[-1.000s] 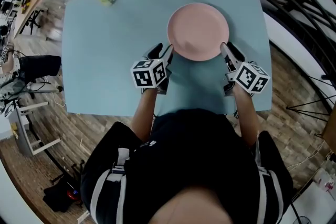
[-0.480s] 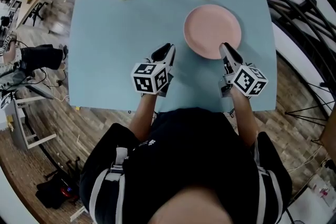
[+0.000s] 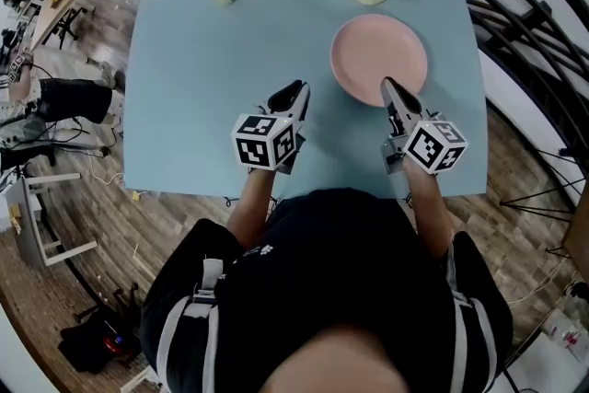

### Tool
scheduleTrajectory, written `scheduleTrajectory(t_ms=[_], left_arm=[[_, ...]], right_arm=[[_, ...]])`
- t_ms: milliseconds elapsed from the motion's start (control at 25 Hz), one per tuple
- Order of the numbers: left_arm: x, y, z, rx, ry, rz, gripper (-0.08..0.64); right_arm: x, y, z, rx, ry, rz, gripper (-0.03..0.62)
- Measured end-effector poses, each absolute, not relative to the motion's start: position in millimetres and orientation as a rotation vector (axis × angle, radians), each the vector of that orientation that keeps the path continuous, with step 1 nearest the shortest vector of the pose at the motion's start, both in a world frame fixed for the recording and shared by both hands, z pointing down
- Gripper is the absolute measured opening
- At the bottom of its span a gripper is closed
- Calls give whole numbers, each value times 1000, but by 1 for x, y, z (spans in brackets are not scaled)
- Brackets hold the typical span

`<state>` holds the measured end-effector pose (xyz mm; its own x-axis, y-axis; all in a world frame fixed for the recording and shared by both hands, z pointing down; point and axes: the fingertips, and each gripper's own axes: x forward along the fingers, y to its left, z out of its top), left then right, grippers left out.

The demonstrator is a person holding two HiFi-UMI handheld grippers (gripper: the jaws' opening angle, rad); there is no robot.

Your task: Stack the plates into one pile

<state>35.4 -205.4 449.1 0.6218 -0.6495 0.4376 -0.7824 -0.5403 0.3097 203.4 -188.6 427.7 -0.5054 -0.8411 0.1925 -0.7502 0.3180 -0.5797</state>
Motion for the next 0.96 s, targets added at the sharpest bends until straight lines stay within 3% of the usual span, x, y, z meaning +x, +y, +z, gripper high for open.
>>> scheduleTrajectory(t_ms=[960], left_arm=[[28,-216,446,2400,-1070,357,52]], right_arm=[[175,-195,427,-1430,2450,-988,2]])
